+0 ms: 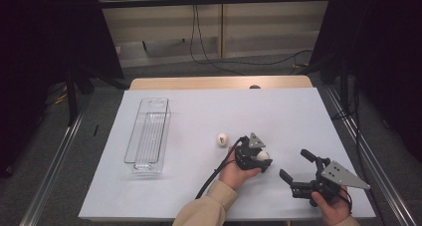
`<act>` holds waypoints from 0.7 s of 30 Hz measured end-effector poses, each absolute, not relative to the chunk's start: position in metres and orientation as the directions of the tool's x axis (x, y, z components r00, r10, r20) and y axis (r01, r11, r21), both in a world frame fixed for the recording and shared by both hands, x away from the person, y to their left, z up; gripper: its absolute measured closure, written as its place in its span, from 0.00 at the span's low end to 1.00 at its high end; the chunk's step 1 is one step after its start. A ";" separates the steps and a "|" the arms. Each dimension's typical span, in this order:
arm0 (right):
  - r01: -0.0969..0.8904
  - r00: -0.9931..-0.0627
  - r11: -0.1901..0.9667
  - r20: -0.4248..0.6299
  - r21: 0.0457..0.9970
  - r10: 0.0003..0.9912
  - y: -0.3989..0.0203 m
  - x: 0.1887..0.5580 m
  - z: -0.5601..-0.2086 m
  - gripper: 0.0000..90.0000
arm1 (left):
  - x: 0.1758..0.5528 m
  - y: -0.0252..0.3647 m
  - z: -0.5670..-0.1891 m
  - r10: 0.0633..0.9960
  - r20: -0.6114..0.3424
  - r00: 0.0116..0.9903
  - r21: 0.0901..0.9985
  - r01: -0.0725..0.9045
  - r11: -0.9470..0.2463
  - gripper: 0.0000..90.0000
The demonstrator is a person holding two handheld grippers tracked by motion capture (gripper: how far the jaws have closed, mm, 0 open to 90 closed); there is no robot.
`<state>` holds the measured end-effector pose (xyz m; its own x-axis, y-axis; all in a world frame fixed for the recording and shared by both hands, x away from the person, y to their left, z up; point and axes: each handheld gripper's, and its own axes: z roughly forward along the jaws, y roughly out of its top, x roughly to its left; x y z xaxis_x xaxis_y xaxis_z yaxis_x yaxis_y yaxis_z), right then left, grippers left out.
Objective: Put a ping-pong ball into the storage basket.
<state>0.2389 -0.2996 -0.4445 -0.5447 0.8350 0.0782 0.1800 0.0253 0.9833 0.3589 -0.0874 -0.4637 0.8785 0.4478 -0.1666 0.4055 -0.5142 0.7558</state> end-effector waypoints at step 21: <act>0.183 -0.547 0.029 0.077 0.983 0.833 -0.299 0.239 -0.445 0.01 | 0.359 -0.068 -0.452 0.461 -0.195 0.866 0.744 0.437 -0.506 0.57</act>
<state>0.2386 -0.2992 -0.4451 -0.5473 0.8334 0.0774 0.1831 0.0289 0.9827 0.3592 -0.0685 -0.4522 0.8658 0.4609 -0.1949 0.4367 -0.5058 0.7439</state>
